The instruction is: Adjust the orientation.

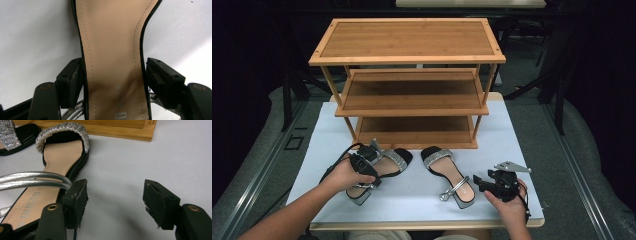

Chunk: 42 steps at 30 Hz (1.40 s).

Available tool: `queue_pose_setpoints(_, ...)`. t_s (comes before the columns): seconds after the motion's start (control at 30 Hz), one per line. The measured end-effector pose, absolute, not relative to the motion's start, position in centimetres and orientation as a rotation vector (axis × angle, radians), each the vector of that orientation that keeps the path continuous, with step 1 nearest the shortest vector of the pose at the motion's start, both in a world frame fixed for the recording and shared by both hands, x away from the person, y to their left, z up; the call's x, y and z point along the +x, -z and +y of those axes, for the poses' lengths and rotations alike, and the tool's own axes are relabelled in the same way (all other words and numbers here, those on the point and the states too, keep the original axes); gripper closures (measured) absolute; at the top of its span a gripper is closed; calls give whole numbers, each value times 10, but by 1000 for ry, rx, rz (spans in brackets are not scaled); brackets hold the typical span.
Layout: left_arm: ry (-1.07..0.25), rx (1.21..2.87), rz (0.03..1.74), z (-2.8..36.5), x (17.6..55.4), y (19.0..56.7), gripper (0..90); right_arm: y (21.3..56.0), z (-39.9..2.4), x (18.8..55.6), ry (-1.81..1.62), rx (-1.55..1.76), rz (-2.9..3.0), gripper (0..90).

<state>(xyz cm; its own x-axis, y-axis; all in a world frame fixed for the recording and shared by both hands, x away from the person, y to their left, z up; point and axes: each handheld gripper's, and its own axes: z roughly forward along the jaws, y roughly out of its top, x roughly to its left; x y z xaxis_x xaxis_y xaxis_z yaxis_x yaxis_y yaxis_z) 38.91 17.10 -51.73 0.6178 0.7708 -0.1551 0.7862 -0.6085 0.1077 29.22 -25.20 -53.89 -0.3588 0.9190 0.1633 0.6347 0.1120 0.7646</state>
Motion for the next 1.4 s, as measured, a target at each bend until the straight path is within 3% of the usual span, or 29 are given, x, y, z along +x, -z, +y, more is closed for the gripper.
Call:
queue_pose_setpoints(0.27, 150, 2681, 1311, 171, 391, 518, 404, 540, -252, 293, -1114, 1522, 2054, 357)
queue_pose_setpoints(1.4, 154, 2699, 1320, 178, 392, 502, 430, 543, -253, 294, -1107, 1531, 2060, 357)
